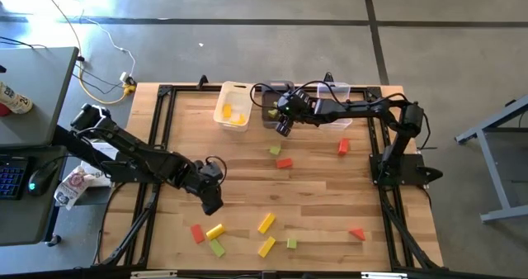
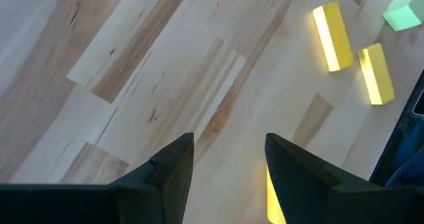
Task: Sort & place blocks by color
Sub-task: Put the yellow block into the white bin
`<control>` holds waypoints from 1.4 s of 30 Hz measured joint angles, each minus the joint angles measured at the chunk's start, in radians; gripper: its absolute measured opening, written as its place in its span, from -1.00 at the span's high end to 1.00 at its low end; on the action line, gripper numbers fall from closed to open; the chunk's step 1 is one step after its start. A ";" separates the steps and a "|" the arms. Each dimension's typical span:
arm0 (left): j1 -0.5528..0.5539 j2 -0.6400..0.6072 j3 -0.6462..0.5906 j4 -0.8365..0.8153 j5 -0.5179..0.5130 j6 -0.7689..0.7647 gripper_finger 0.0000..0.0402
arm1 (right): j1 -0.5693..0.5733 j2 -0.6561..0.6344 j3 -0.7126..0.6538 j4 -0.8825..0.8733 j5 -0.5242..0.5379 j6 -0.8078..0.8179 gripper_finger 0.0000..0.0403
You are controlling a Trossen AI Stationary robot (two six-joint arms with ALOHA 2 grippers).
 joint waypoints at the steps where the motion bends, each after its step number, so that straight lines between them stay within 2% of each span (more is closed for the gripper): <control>1: -0.002 0.000 0.000 0.000 -0.002 0.000 0.14 | 0.000 0.000 0.000 0.000 0.000 0.000 0.09; 6: -0.009 0.000 0.000 0.000 -0.003 -0.018 0.14 | 0.001 -0.003 0.000 -0.014 0.000 0.000 0.11; 14: -0.014 0.016 0.000 -0.098 0.047 -0.191 0.14 | 0.001 -0.054 0.000 -0.049 0.003 0.000 0.23; 18: -0.031 0.032 0.000 -0.093 0.093 -0.233 0.14 | 0.004 -0.070 0.000 -0.062 0.000 0.000 0.26; 29: -0.103 0.068 0.001 0.114 0.106 -0.287 0.14 | 0.029 -0.073 0.000 -0.075 -0.005 0.000 0.26; 42: -0.185 0.157 0.001 0.202 0.098 -0.359 0.14 | 0.042 -0.073 0.000 -0.098 -0.005 0.028 0.26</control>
